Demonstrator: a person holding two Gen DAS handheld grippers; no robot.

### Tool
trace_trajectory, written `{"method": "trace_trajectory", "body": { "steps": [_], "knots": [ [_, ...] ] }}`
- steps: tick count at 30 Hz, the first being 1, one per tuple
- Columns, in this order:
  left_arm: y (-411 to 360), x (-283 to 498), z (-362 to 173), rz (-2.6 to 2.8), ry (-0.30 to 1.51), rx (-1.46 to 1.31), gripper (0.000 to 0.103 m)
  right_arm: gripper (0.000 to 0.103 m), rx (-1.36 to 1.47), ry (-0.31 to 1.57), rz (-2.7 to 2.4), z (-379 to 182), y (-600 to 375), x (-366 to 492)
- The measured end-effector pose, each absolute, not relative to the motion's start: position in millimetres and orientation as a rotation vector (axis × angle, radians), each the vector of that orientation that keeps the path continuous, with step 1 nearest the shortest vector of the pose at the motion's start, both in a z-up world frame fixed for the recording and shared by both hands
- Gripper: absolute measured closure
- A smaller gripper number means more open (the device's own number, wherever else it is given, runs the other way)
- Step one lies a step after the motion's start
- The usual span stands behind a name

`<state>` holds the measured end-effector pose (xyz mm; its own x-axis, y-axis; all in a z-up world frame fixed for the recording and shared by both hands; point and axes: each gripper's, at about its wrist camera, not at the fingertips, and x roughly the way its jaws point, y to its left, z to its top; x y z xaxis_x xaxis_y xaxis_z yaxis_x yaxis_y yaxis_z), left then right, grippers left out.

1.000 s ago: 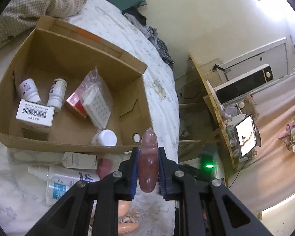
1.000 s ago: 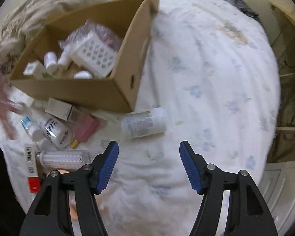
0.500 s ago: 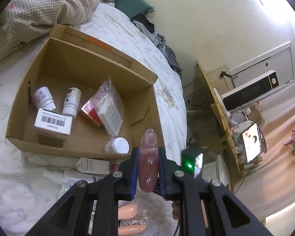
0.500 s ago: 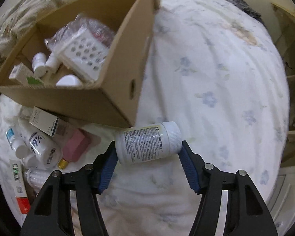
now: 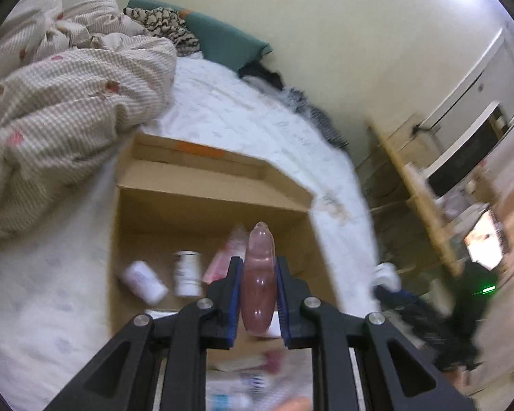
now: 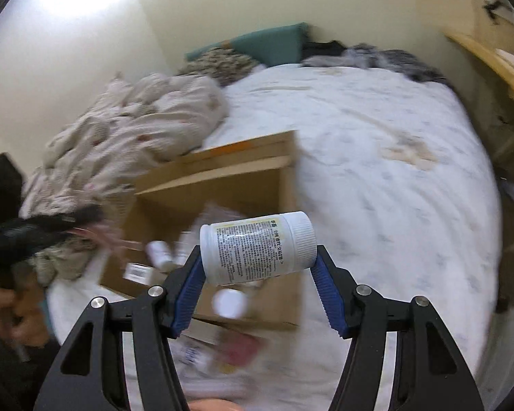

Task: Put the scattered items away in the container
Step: 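Lower the pink toy and pill bottle into the box, open both grippers, then move both grippers back toward the items beside the box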

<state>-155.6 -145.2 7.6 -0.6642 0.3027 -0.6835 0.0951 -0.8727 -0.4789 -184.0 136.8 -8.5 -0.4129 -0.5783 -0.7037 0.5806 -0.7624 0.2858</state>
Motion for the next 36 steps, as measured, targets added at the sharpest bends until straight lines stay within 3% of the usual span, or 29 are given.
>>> {"method": "trace_trajectory", "body": {
  "steps": [12,15,17,19,20,34,36],
  "knots": [
    [-147.4,-180.2,-48.9,2.62,-0.687,-1.457,0.085,0.037,1.232,0.147,-2.066,-67.7,77.7,-192.9],
    [-148.4,-182.1,-55.8,2.576,-0.74,-1.501,0.084,0.026,1.274,0.111,-2.066,-71.2,77.8,-197.6],
    [-149.1,-182.1,-55.9,2.564,-0.769,-1.497,0.073,0.026,1.264,0.101,-2.07,-70.1,78.7,-197.2],
    [-149.7,-180.3,-52.3,2.57,-0.785,-1.467,0.051,0.026,1.248,0.102,-2.077,-66.7,81.0,-194.8],
    [-148.7,-177.7,-47.2,2.599,-0.761,-1.441,0.047,0.026,1.241,0.099,-2.076,-64.4,83.0,-193.5],
    [-127.7,-134.9,8.3,2.737,-0.561,-1.386,0.045,0.026,1.075,0.077,-2.087,-15.2,104.3,-162.6],
    [-124.1,-126.8,24.5,2.748,-0.517,-1.373,0.037,0.026,1.045,0.118,-2.1,-11.1,109.9,-154.9]
  ]
}}
